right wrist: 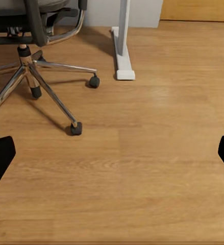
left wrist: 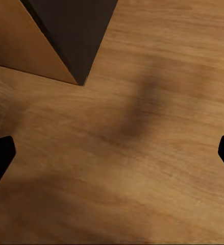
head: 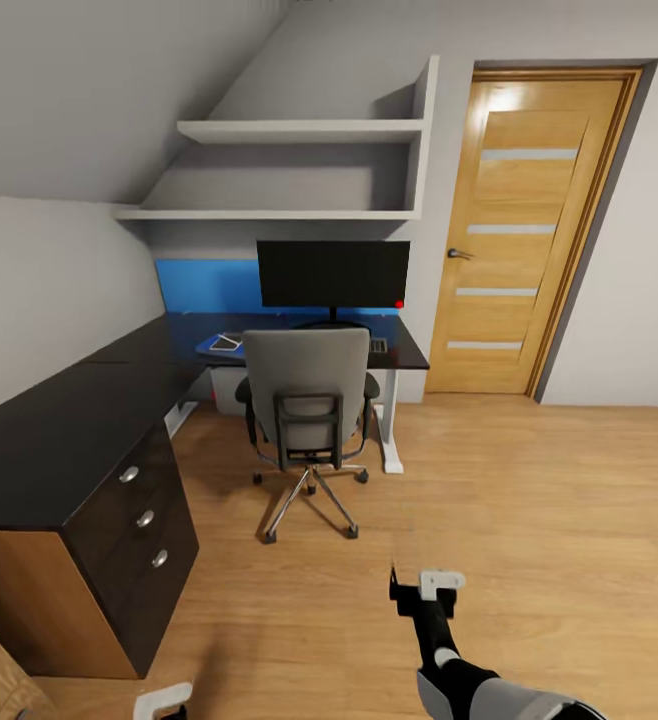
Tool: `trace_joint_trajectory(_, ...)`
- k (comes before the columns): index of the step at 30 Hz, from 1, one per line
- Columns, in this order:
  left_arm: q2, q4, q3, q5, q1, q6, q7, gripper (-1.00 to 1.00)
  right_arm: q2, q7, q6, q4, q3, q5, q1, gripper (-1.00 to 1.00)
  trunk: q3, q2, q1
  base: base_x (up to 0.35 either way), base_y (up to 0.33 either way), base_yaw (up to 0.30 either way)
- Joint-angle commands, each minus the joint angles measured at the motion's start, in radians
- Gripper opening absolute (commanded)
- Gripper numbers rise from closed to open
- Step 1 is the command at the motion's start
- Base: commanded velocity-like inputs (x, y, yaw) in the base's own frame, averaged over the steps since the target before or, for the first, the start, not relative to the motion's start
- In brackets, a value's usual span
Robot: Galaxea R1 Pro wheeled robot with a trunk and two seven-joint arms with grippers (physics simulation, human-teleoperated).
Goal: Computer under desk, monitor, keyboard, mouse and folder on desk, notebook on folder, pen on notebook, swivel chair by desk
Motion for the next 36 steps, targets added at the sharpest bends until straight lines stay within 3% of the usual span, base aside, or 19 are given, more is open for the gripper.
trace_joint_trajectory(1, 0.001, 0.000, -0.009, 0.007, 0.013, -0.006, 0.003, 1.00, 0.000, -0.005, -0.005, 0.003, 0.008, -0.004, 0.004, 1.00, 0.002, 0.007, -0.004, 0.000, 0.000, 0.000)
trace_joint_trajectory(10, 0.012, 0.000, -0.009, 0.009, 0.084, -0.013, -0.003, 1.00, -0.008, -0.001, -0.007, 0.004, 0.007, -0.002, 0.034, 1.00, 0.030, 0.070, -0.039, 0.000, 0.000, 0.000)
trace_joint_trajectory(12, 0.024, 0.000, -0.008, 0.026, 0.130, -0.043, -0.006, 1.00, -0.014, 0.001, -0.007, 0.003, 0.007, -0.002, 0.045, 1.00, 0.037, 0.084, -0.046, 0.000, 0.000, 0.000)
trace_joint_trajectory(17, 0.038, 0.000, -0.008, 0.048, 0.159, -0.071, -0.007, 1.00, -0.027, 0.001, -0.001, 0.004, 0.008, 0.000, 0.060, 1.00, 0.052, 0.119, -0.065, 0.000, 0.000, 0.000)
trace_joint_trajectory(21, 0.042, 0.000, -0.009, 0.059, 0.170, -0.082, -0.007, 1.00, -0.046, 0.002, 0.002, 0.005, 0.009, 0.001, 0.107, 1.00, 0.065, 0.147, -0.081, 0.000, 0.000, 0.000)
trace_joint_trajectory(28, 0.039, 0.000, -0.009, 0.062, 0.175, -0.089, -0.007, 1.00, -0.061, 0.002, 0.005, 0.005, 0.009, 0.001, 0.254, 1.00, 0.087, 0.196, -0.108, 0.000, 0.000, 0.000)
trace_joint_trajectory(29, 0.038, 0.000, -0.009, 0.063, 0.176, -0.102, -0.007, 1.00, -0.062, 0.003, 0.005, 0.005, 0.009, 0.001, 0.304, 1.00, 0.090, 0.203, -0.111, 0.000, 0.000, 0.000)
trace_joint_trajectory(32, 0.038, 0.001, -0.009, 0.063, 0.177, -0.128, -0.007, 1.00, -0.063, 0.003, 0.005, 0.005, 0.009, 0.001, 0.343, 1.00, 0.099, 0.224, -0.123, 0.000, 0.000, 0.000)
trace_joint_trajectory(33, 0.036, 0.000, -0.009, 0.063, 0.201, -0.186, -0.002, 1.00, -0.063, 0.003, 0.004, 0.004, 0.009, 0.001, 0.374, 1.00, 0.103, 0.231, -0.127, 0.000, 0.000, 0.000)
trace_joint_trajectory(36, 0.034, 0.000, -0.009, 0.063, 0.223, -0.248, 0.000, 1.00, -0.064, 0.003, 0.004, 0.003, 0.009, 0.001, 0.383, 1.00, 0.112, 0.252, -0.138, 0.000, 0.000, 0.000)
